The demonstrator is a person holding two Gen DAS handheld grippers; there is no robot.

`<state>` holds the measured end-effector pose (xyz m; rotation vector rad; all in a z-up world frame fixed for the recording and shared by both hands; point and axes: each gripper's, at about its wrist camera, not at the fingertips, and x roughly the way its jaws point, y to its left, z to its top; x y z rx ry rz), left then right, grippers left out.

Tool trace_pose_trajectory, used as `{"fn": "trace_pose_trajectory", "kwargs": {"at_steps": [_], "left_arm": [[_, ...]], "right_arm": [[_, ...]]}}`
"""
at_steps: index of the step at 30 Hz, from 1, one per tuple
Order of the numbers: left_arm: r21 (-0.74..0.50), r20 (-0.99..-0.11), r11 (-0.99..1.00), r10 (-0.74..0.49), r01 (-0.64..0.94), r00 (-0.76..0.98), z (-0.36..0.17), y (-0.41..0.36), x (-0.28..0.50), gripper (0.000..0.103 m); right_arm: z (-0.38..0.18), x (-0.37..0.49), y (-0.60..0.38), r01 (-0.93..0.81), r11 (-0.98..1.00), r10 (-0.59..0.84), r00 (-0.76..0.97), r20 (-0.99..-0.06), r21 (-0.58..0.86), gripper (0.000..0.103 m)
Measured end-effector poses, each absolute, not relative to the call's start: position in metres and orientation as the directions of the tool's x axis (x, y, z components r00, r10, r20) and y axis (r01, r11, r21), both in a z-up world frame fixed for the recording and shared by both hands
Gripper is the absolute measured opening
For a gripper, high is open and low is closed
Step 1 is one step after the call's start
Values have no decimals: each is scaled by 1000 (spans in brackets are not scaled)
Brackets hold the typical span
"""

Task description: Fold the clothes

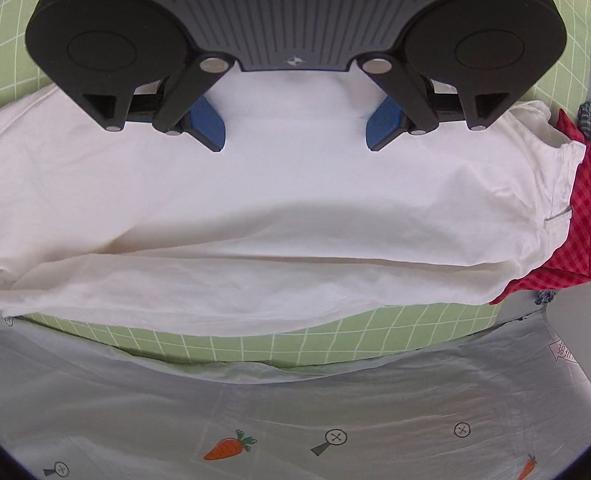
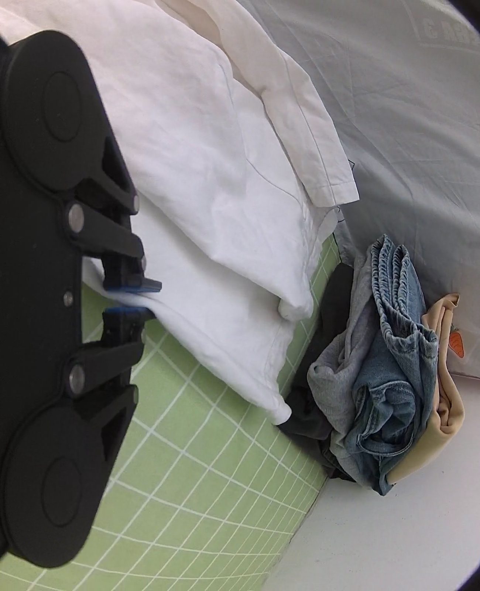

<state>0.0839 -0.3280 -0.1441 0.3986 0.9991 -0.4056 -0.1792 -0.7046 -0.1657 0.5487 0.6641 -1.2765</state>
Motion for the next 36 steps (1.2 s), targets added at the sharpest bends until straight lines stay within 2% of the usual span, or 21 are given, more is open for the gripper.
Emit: {"fn": "trace_pose_trajectory", "kwargs": {"at_steps": [4,15,18,21,23,25,29,36], "left_arm": [[201,-861,822,-111,533,496,-141,-332,61,84],[154,-899,799,-131,581,418,-136,-312,-12,84],[145,-899,801,-138,581,416,-134,-312,-22,84],[135,-896,796,-157,590,416,-130,-318,-26,84],[122,-892,792,-177,598,416,-126,-323,-25,84],[106,-886,781,-206,615,414,-122,-329,-25,84],[78,-876,739,-269,669,400,-114,-345,-26,84],[78,-880,691,-291,719,375,-123,-394,-4,84]], "right_arm": [[-162,-210,-683,972,235,-686,164,-709,-2,2],[-158,-355,-605,983,181,-618,101,-780,-16,3],[-151,-368,-596,972,236,-627,145,-765,-9,7],[-134,-368,-595,964,263,-671,161,-724,-29,21],[-122,-367,-596,964,263,-709,165,-686,-40,35],[-112,-366,-599,966,254,-744,162,-648,-50,42],[-106,-362,-616,967,255,-762,187,-620,-22,45],[-138,-364,-663,986,112,-673,165,-721,121,45]]}}
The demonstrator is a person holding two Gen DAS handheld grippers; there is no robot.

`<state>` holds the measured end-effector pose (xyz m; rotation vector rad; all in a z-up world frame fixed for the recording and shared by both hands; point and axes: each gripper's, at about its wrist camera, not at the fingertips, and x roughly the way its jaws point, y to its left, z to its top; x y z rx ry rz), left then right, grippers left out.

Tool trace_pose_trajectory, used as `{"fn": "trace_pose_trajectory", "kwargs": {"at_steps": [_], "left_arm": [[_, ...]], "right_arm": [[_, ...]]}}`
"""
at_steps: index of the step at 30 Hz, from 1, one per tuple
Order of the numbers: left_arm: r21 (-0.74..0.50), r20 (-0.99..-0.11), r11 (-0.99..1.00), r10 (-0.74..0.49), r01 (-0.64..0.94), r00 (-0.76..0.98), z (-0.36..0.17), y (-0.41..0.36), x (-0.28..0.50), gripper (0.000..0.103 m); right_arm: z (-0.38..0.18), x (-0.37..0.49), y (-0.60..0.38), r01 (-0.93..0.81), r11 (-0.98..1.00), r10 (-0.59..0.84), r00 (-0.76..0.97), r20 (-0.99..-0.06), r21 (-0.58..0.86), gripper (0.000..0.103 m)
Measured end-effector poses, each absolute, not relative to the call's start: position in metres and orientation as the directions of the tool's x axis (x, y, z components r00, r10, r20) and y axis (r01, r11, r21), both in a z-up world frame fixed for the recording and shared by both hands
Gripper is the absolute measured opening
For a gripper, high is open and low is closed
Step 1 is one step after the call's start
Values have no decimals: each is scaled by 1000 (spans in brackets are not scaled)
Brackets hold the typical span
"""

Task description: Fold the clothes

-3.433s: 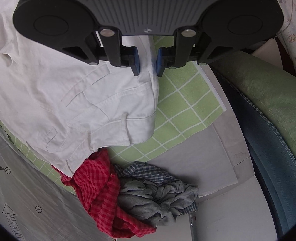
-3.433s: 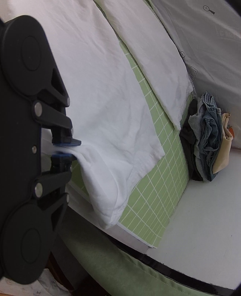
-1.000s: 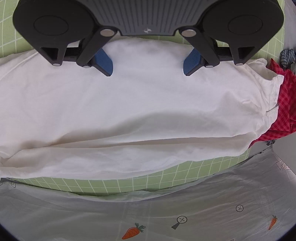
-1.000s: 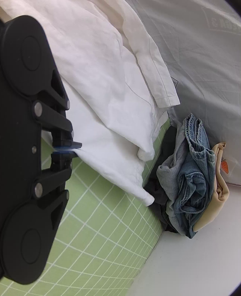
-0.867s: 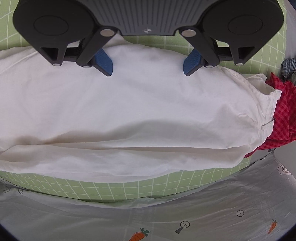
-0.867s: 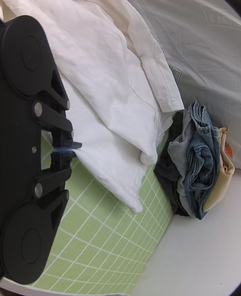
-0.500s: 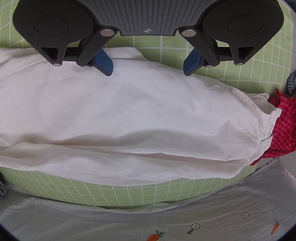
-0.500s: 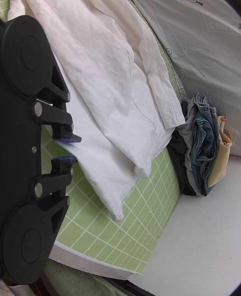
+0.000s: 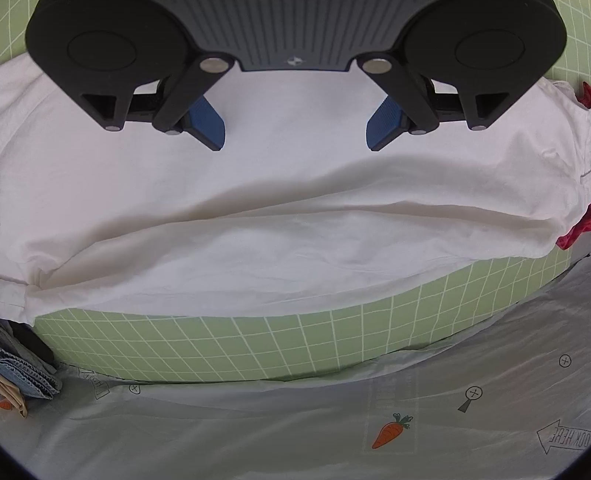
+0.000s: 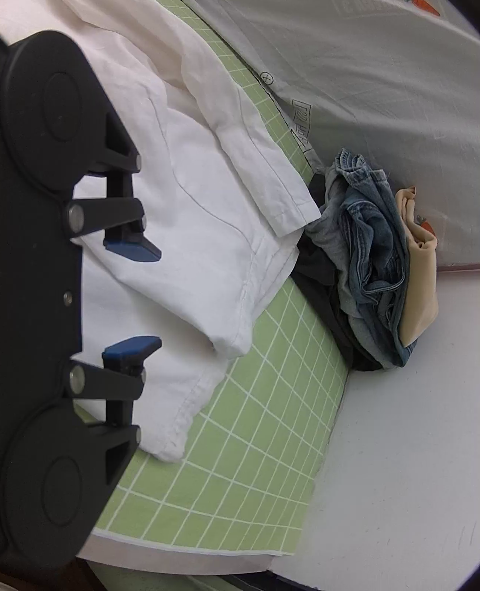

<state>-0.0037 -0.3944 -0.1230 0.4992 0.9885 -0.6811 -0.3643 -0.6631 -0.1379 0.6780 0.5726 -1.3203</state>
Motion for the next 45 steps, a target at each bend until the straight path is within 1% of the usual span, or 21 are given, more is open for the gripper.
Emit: {"fn": "trace_pose_trajectory", "kwargs": {"at_steps": [3,6,9,12,15,18,20,21,24,25,26,27,28,29,30,32,36,37,39,43,45], "left_arm": [[27,-896,703,-298,710,329,-136,-420,16,84],[25,-898,704,-296,709,325,-147,-449,32,84],[27,-872,738,-313,674,377,-152,-473,58,84],[1,-832,814,-322,580,453,-148,-488,92,84],[-15,-833,853,-300,521,466,-147,-500,119,84],[-6,-819,849,-307,528,485,-135,-499,112,84],[-26,-818,828,-339,561,464,-128,-488,94,84],[-33,-819,818,-352,575,454,-125,-483,83,84],[-36,-831,800,-357,599,426,-123,-459,48,85],[-39,-838,788,-361,614,409,-125,-451,37,85],[-37,-847,776,-359,629,393,-128,-444,25,85],[-31,-854,763,-356,645,380,-131,-439,15,85],[-24,-861,750,-352,661,368,-134,-434,5,85],[-22,-865,736,-353,676,357,-136,-432,-3,85],[-21,-870,723,-354,691,344,-139,-429,-10,85],[-18,-882,705,-345,709,320,-144,-425,-21,85],[-19,-890,682,-346,731,299,-145,-419,-33,85],[-21,-891,679,-346,734,295,-146,-417,-34,85],[-21,-896,675,-339,737,285,-148,-416,-36,85],[-14,-910,671,-316,741,269,-153,-414,-38,85],[-11,-909,668,-316,744,271,-151,-412,-40,85]], "right_arm": [[-148,-365,-679,990,61,-648,134,-750,125,45],[-153,-365,-694,990,-2,-619,109,-778,140,46],[-156,-362,-707,990,-22,-607,96,-789,137,51],[-156,-359,-718,993,-10,-608,87,-789,117,56],[-155,-358,-723,992,-9,-611,95,-786,127,61],[-153,-360,-721,983,-2,-619,142,-773,183,67],[-153,-361,-717,975,5,-629,177,-757,224,80],[-155,-361,-715,971,8,-632,191,-751,241,83],[-161,-357,-712,966,14,-633,208,-746,257,84],[-164,-356,-712,967,19,-637,208,-742,254,83],[-165,-354,-712,968,27,-641,209,-739,250,70],[-166,-352,-712,969,36,-644,208,-737,243,56],[-165,-350,-713,973,44,-645,203,-737,228,23],[-163,-348,-712,977,56,-648,193,-737,207,9],[-157,-347,-709,978,73,-663,192,-723,193,4],[-137,-349,-696,978,115,-716,204,-668,176,2],[-79,-359,-648,984,160,-836,179,-518,82,1],[-72,-366,-636,984,161,-845,176,-504,72,1],[-78,-378,-623,988,149,-835,153,-528,51,1],[-142,-399,-630,998,69,-713,50,-699,2,3],[-153,-403,-631,999,35,-666,18,-746,-8,6]]}}
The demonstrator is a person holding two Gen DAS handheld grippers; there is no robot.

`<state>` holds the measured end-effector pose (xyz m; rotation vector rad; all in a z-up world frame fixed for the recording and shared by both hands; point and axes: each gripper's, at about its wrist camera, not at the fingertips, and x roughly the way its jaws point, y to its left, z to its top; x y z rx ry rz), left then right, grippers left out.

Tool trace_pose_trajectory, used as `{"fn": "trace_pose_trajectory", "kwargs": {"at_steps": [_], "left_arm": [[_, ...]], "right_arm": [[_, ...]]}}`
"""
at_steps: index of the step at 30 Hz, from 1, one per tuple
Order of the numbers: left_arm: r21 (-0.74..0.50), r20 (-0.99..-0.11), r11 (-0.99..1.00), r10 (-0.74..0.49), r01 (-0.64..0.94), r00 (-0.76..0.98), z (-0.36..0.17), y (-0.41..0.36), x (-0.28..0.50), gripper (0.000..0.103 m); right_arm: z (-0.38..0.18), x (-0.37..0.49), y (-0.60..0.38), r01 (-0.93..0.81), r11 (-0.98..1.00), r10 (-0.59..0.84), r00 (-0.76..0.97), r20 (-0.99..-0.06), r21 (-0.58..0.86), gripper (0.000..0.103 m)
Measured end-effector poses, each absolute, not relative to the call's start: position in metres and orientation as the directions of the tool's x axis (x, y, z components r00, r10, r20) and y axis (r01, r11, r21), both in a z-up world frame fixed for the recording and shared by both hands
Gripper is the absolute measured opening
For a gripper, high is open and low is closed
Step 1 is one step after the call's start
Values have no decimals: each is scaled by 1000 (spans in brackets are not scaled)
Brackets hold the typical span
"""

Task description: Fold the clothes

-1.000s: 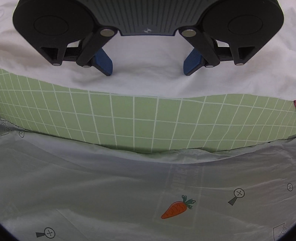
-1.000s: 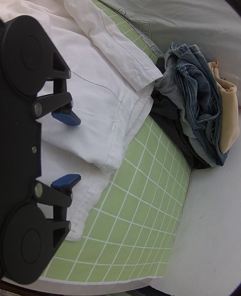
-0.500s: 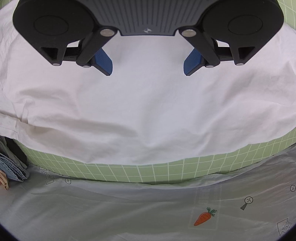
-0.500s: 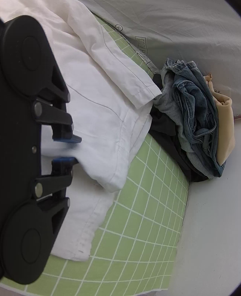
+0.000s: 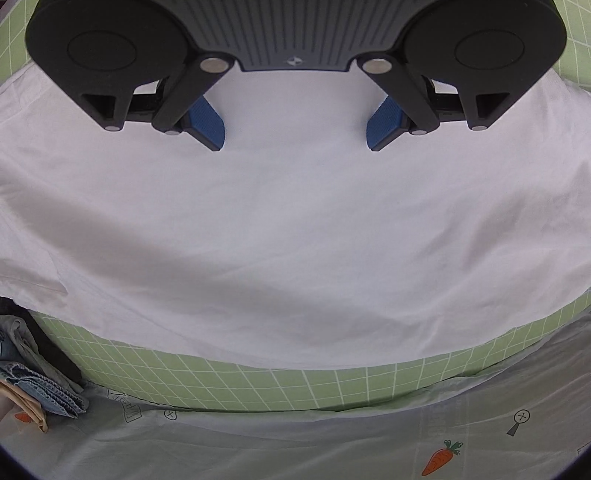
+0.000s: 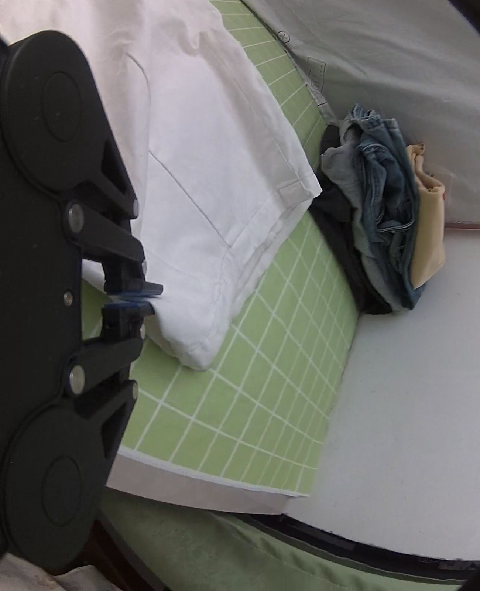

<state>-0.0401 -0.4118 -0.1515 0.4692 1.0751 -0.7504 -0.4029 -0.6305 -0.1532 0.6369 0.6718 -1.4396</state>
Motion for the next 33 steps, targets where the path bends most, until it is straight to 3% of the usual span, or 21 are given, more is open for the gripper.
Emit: {"fn": "trace_pose_trajectory", "kwargs": {"at_steps": [2,4,6,8,11,14,21,24,25,26,29,33], "left_arm": [[-11,-910,669,-315,743,270,-151,-409,-41,85],[-6,-913,673,-305,739,270,-152,-407,-40,85],[-4,-915,678,-299,735,270,-154,-407,-38,85],[-3,-917,685,-293,729,271,-155,-407,-37,85],[4,-921,693,-278,721,272,-157,-408,-33,86],[11,-930,715,-250,699,270,-161,-411,-23,92],[60,-946,723,-179,688,271,-172,-427,-11,98],[73,-948,732,-160,678,275,-177,-431,-9,103],[63,-950,738,-162,672,267,-178,-431,-7,103],[54,-952,742,-164,668,260,-178,-431,-5,103],[32,-956,751,-170,660,239,-180,-431,2,103],[35,-956,749,-167,661,240,-179,-431,2,103]], "right_arm": [[-146,-397,-628,998,19,-699,-35,-714,-67,43],[-137,-389,-628,993,19,-740,-65,-670,-118,56],[-131,-380,-635,990,80,-762,-13,-647,-114,56],[-129,-369,-648,984,161,-762,75,-643,-75,66],[-131,-351,-679,961,277,-738,201,-644,-18,73],[-139,-338,-720,937,348,-706,283,-649,29,90],[-165,-316,-798,923,368,-656,341,-674,110,98],[-171,-310,-815,918,371,-629,361,-689,143,90],[-172,-309,-818,912,379,-625,376,-684,154,64],[-172,-309,-820,910,382,-624,383,-681,161,31],[-167,-308,-824,897,407,-631,414,-656,174,21],[-160,-299,-833,908,407,-686,372,-626,93,20]]}}
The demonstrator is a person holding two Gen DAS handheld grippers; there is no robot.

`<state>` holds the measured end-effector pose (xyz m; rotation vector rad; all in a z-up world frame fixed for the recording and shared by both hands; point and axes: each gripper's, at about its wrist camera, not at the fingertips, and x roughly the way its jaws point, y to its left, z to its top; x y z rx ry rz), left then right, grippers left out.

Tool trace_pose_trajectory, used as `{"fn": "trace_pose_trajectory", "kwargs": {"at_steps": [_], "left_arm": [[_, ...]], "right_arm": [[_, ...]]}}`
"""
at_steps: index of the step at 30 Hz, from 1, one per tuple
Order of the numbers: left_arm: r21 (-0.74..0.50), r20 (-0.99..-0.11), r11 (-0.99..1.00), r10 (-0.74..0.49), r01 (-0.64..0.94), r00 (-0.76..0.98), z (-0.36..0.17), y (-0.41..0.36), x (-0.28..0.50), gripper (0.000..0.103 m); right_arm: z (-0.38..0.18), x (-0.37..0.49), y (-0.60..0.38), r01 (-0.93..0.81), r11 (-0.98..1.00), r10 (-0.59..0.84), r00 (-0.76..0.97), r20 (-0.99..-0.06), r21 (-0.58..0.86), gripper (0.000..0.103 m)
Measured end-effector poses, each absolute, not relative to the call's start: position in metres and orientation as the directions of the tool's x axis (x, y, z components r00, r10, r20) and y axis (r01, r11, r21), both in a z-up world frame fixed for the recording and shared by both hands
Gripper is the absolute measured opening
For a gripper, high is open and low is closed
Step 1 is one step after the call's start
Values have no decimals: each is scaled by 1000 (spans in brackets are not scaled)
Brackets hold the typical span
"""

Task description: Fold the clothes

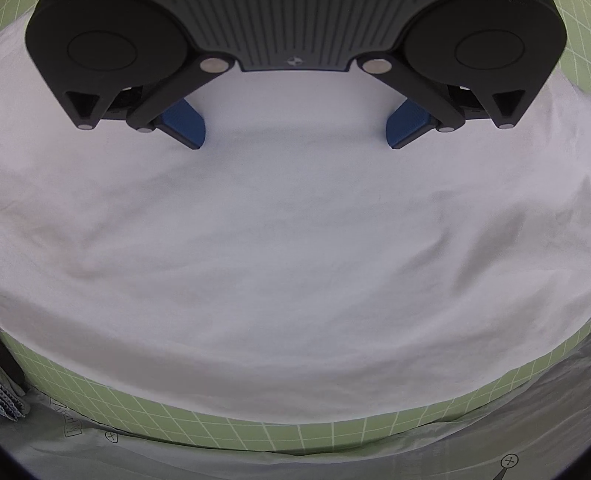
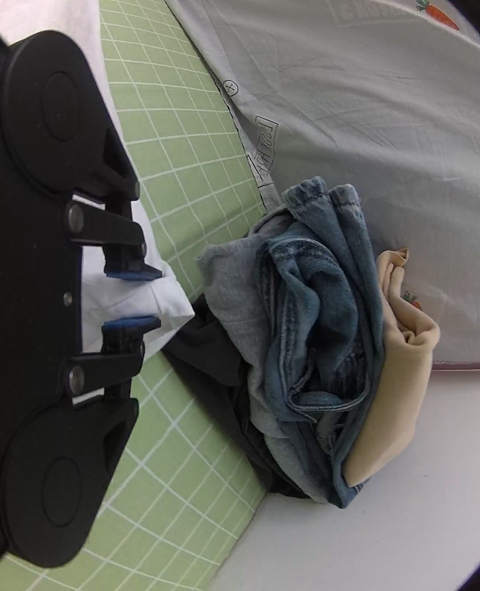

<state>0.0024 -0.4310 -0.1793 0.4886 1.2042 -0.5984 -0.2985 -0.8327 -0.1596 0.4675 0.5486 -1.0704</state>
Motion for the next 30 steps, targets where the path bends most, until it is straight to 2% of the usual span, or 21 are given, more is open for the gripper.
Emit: {"fn": "trace_pose_trajectory", "kwargs": {"at_steps": [4,6,7,8,9,11,13,18,21,24,27,30], "left_arm": [[34,-956,748,-169,663,240,-179,-430,4,103],[37,-957,746,-165,665,239,-179,-430,4,103],[39,-957,744,-164,667,239,-178,-429,5,103],[40,-956,745,-165,665,242,-178,-428,4,103],[40,-954,748,-168,662,248,-178,-428,3,103],[42,-952,751,-171,659,255,-178,-427,1,103],[45,-951,750,-169,660,257,-178,-426,1,103],[43,-949,732,-182,680,257,-172,-418,0,103],[28,-942,748,-202,663,268,-158,-405,-5,103],[9,-932,793,-214,609,292,-147,-383,5,103],[-11,-921,842,-218,539,322,-137,-359,16,103],[-35,-912,898,-209,439,354,-128,-323,27,103]], "right_arm": [[-168,-285,-851,929,368,-698,303,-648,37,21],[-170,-274,-846,931,361,-722,241,-648,-56,24],[-171,-267,-840,926,359,-738,206,-643,-116,30],[-170,-263,-833,922,350,-754,172,-634,-167,44],[-165,-260,-823,919,335,-772,141,-619,-208,52],[-159,-261,-797,917,345,-774,157,-614,-200,81],[-155,-264,-767,911,382,-753,208,-625,-156,89],[-168,-270,-693,867,498,-626,333,-705,-32,95],[-181,-293,-665,898,440,-624,295,-723,-13,96],[-186,-337,-651,934,355,-661,268,-701,22,97],[-184,-364,-647,956,283,-709,158,-688,-73,96],[-180,-377,-645,953,289,-707,150,-691,-88,94]]}}
